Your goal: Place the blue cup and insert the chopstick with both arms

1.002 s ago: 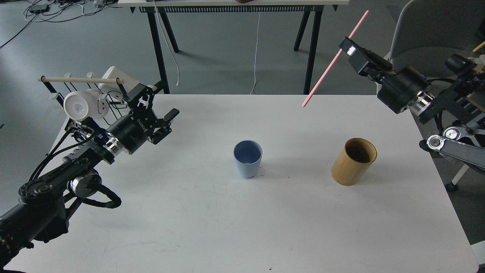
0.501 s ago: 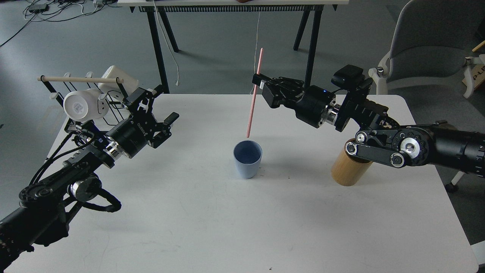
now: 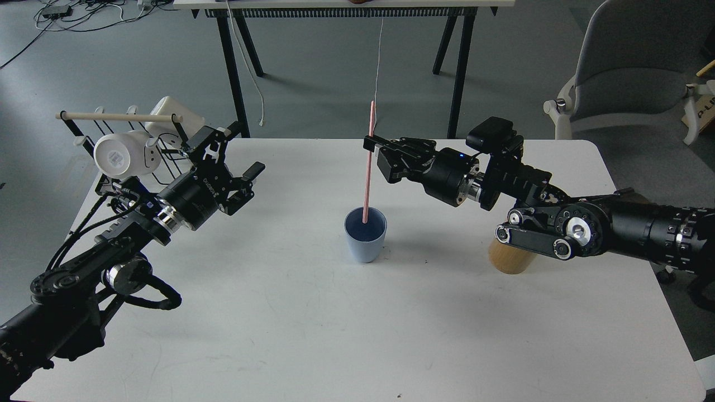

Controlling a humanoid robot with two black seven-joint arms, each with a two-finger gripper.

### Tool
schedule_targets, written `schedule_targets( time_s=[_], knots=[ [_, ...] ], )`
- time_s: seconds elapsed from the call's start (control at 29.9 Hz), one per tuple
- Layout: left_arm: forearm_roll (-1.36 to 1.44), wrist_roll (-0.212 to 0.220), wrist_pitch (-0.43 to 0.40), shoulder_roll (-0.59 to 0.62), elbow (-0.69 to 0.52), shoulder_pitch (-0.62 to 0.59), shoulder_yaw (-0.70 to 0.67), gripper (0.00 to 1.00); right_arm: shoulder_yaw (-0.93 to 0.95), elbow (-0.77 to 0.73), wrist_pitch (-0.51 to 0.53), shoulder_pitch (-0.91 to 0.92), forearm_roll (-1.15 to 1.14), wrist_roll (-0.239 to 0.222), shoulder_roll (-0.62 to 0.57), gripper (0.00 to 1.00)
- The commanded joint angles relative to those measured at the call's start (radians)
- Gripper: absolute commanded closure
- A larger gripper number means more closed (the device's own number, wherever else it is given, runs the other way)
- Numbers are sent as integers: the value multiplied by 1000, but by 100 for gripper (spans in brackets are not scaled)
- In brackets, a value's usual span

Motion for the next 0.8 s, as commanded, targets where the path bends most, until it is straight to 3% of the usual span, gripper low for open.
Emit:
schedule_targets(
  time_s=[0.0,0.1,0.17,0.23,0.37,0.53,0.77],
  knots=[
    [2,0,0,0,0,-2,-1,4,-1,-23,0,-13,0,0,19,95],
    [2,0,0,0,0,-2,-1,4,-1,-42,0,-25,0,0,42,90],
    [0,0,0,0,0,-2,-1,4,-1,-42,0,-27,0,0,45,81],
    [0,0,0,0,0,-2,-1,4,-1,-40,0,-25,1,0,47,63],
    [0,0,0,1,0,-2,-1,4,1,-37,0,-22,6,0,50,47],
    [0,0,0,1,0,-2,-1,4,16,-22,0,-16,15,0,43,37],
    [0,0,0,0,0,-8,-6,4,203,64,0,-7,158,0,-67,35]
  ],
)
